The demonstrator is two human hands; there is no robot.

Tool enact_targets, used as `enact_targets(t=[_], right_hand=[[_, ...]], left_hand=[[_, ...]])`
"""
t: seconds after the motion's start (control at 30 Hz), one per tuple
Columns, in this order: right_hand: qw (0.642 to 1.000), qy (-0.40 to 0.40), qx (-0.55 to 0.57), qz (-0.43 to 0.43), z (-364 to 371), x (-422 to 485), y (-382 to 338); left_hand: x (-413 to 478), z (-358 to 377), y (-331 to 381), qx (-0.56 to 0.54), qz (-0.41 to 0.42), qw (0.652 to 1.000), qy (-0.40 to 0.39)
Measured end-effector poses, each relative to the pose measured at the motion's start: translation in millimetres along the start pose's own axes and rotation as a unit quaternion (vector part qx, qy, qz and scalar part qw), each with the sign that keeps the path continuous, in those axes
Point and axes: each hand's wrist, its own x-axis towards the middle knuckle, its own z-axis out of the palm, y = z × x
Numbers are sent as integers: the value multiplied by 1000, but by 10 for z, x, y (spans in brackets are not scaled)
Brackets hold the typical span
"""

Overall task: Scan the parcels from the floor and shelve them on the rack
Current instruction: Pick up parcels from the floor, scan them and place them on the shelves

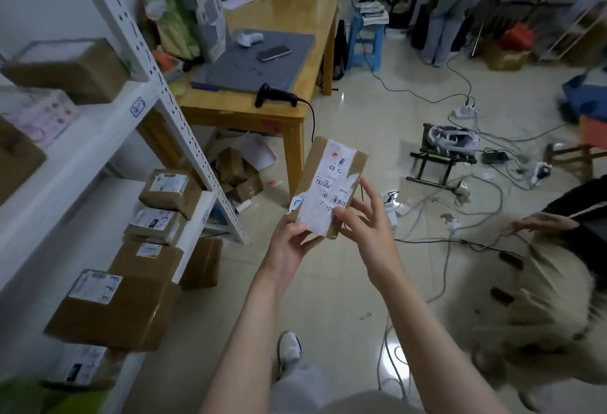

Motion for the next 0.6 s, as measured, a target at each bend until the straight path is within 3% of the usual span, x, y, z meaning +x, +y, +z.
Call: enact_targets(t=[0.2,0.4,0.6], right_hand=[[994,1,-67,-82,308,712,-300],[975,2,-154,-158,864,1281,-347],[951,-3,-213,-224,1356,1656,-265]], left_hand=[[706,-177,673,76,38,996,5],[1076,-366,1228,143,150,978,38],[1346,-601,1490,128,157,967,158]])
